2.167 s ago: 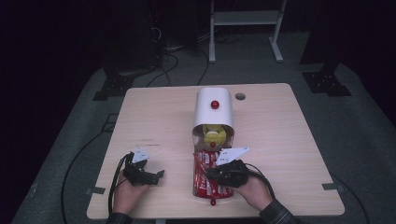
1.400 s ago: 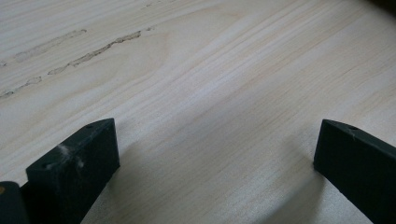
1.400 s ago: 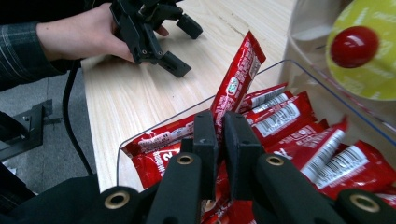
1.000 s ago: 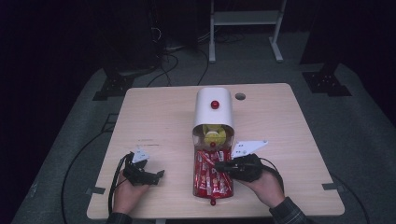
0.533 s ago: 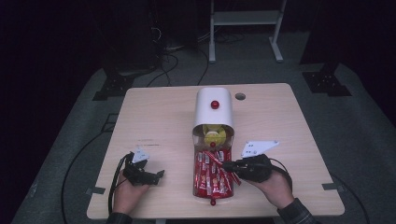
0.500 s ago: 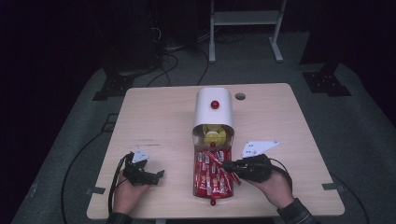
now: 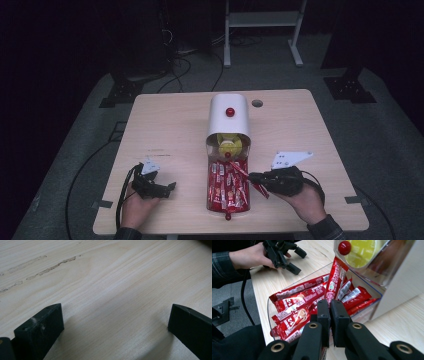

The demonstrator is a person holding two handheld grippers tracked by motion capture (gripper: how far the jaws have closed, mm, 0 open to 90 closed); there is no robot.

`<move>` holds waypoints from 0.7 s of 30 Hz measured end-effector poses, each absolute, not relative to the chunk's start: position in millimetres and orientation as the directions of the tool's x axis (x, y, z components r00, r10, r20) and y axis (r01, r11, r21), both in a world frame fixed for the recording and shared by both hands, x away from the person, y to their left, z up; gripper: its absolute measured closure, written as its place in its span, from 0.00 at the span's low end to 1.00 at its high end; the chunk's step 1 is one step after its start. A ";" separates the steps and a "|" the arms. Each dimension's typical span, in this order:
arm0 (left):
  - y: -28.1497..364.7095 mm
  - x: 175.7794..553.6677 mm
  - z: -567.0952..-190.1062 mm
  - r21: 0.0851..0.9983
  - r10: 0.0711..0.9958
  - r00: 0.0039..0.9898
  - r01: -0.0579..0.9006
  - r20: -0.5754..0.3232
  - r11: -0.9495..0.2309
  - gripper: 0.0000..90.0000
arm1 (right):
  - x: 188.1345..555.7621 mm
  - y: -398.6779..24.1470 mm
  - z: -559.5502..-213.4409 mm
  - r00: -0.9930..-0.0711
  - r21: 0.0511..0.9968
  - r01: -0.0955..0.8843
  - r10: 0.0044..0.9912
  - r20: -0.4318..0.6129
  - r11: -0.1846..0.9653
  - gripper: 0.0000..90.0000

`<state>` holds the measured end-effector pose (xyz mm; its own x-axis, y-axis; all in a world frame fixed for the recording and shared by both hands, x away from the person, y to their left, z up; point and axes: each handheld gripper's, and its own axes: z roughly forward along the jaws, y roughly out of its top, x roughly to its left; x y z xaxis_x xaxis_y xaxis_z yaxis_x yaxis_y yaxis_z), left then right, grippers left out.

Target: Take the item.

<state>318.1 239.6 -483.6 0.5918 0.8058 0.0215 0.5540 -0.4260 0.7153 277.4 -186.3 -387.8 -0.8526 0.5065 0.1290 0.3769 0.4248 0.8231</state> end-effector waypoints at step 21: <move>239.6 318.1 -483.6 0.715 0.806 0.592 0.554 0.021 -0.426 0.00 | 277.0 -220.9 -390.2 -0.814 0.826 0.401 0.567 0.125 0.395 0.96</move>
<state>318.1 239.6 -483.6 0.5918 0.8058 0.0214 0.5542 -0.4260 0.7151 277.0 -220.9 -390.2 -0.8142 0.5670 0.1247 0.4015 0.3948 0.8264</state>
